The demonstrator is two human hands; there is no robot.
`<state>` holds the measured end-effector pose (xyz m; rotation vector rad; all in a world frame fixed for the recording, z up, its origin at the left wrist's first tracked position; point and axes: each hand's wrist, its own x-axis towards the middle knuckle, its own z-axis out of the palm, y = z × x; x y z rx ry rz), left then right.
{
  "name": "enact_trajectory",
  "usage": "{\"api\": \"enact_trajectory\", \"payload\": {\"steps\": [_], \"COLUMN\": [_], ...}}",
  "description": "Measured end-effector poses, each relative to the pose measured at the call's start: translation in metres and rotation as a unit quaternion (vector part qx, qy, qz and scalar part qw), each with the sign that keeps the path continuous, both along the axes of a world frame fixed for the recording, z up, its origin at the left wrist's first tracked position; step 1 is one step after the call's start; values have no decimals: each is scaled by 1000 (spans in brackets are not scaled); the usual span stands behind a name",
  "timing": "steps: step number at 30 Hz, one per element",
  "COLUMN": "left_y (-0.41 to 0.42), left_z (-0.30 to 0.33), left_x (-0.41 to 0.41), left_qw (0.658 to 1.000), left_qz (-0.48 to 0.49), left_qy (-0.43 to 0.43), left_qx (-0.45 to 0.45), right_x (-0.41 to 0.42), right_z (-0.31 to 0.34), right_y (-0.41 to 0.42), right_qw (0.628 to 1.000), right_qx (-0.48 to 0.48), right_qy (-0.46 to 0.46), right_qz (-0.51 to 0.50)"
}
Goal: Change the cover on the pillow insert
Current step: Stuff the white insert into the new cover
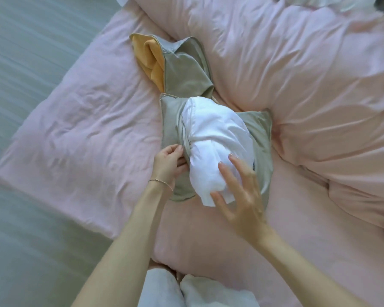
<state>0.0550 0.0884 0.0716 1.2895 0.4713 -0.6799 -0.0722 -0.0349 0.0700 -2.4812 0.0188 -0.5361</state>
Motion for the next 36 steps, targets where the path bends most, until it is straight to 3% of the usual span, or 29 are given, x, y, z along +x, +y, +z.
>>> {"api": "enact_trajectory", "payload": {"steps": [5,8,14,17,23,27,29,33,34,36], "left_y": [-38,-50,-46,-37,13,56,61,54,56,66], "left_z": [39,50,48,34,2,-21,-25,-25,-25,-26], "left_x": [24,31,30,25,1,-14,-21,-30,-30,-30], "left_qw": [994,991,995,998,991,980,978,966,964,963], "left_qz": [-42,-67,-74,-63,-74,-64,-68,-96,-97,-95], "left_qy": [-28,-42,-28,5,-1,-19,-27,-72,-77,-72], "left_qx": [-102,-107,-64,-21,115,185,198,229,236,242], "right_x": [26,63,98,97,83,86,89,86,85,79], "right_z": [6,15,17,7,-46,-64,-71,-76,-75,-66], "right_y": [-10,-30,-48,-45,4,48,51,53,57,64], "right_qw": [993,986,977,976,970,947,924,858,853,884], "right_qx": [-64,-99,-182,-205,-151,-14,0,-195,-183,-76], "right_qy": [11,17,17,41,152,205,282,414,428,376], "right_qz": [-96,-133,-108,-53,111,246,259,233,235,267]}}
